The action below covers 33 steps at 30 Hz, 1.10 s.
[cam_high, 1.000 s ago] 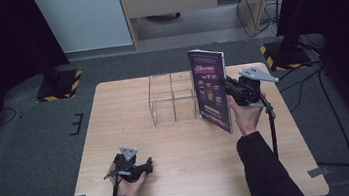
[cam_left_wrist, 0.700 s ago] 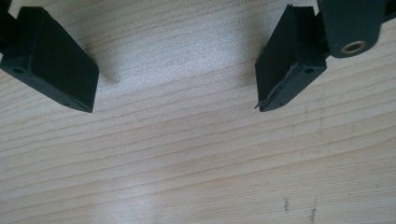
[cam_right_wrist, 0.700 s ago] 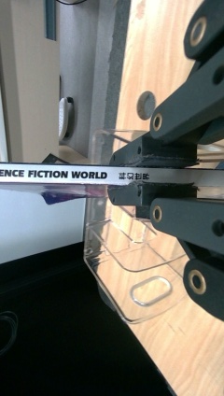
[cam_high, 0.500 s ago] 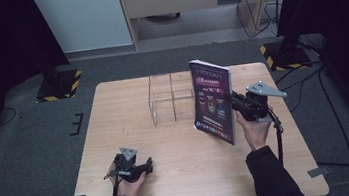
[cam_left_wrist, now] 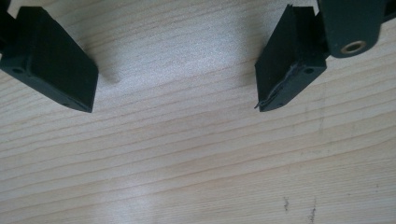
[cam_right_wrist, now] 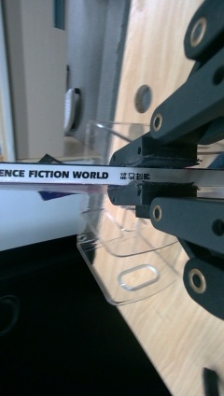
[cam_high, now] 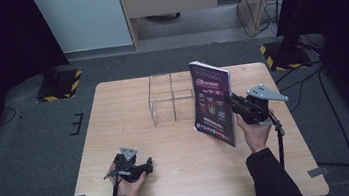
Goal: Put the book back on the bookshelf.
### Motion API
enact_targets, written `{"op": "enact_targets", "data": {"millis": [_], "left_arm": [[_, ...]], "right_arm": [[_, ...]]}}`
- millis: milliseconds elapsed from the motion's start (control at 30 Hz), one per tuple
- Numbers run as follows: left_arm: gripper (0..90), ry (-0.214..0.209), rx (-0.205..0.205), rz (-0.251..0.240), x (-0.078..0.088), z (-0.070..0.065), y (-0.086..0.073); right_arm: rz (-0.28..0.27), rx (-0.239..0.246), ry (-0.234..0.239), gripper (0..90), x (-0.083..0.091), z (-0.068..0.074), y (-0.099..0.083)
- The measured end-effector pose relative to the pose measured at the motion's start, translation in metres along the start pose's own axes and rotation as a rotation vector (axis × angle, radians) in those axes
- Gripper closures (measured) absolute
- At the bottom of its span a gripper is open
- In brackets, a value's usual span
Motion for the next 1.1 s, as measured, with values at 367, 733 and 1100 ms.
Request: {"op": "enact_targets", "data": {"millis": [367,733,1100], "left_arm": [[12.4,0.000,0.000,0.000,0.000,0.000,0.000],[12.2,-0.001,-0.002,0.001,0.000,0.000,0.000],[12.1,-0.002,-0.002,0.001,0.000,0.000,0.000]], "right_arm": [[-0.036,-0.020,-0.030,83.4,-0.020,0.003,0.042],[-0.076,-0.039,-0.096,83.3,-0.050,-0.001,0.045],[-0.075,-0.043,-0.107,82.8,-0.038,-0.014,0.021]]}}
Point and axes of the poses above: each handheld gripper's, and its own axes: x roughly backward along the jaws, y roughly out of its top, z roughly to its left, the point moved 5 cm from there along -x, roughly forward along the jaws, and after that the axes turned 12 degrees about z, right-handed, at the moved point
